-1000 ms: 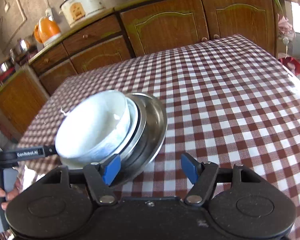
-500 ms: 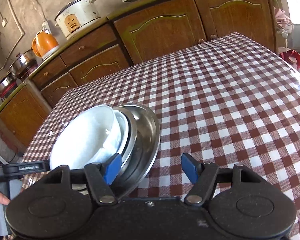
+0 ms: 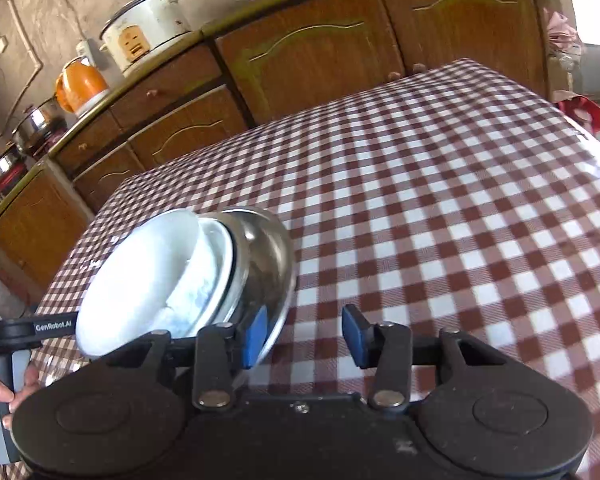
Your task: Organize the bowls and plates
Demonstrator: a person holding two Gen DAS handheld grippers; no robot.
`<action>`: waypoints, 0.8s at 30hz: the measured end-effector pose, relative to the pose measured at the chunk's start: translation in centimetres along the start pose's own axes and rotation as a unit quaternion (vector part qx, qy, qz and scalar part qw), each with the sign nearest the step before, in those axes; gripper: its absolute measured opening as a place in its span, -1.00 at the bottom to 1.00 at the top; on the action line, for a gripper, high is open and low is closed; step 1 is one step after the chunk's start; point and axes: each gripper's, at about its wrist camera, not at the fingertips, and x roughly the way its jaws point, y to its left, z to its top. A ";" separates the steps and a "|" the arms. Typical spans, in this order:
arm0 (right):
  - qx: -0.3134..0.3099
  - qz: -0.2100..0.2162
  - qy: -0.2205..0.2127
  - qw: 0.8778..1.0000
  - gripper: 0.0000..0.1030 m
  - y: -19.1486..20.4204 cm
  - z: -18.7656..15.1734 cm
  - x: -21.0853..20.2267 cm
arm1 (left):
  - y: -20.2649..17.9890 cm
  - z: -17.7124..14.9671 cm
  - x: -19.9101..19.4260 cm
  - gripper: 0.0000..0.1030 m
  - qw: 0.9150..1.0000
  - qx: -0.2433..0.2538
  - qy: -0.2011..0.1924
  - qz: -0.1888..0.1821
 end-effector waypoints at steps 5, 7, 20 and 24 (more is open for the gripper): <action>-0.005 0.018 0.017 1.000 -0.59 1.2 0.1 2.8 | 0.5 -0.2 0.0 -0.74 1.000 -0.008 -0.003 -0.012; 0.012 0.021 0.013 1.000 -0.64 0.9 0.3 3.1 | 0.3 -0.2 -0.1 -0.77 1.000 -0.009 -0.003 -0.009; 0.052 0.046 -0.031 0.997 -0.62 -1.3 1.3 2.7 | -1.4 1.0 1.7 -0.78 0.999 -0.020 -0.027 -0.013; 0.032 0.043 -0.024 0.998 -0.62 -0.7 3.0 4.3 | -0.8 2.7 2.5 -0.79 0.998 -0.044 -0.037 -0.003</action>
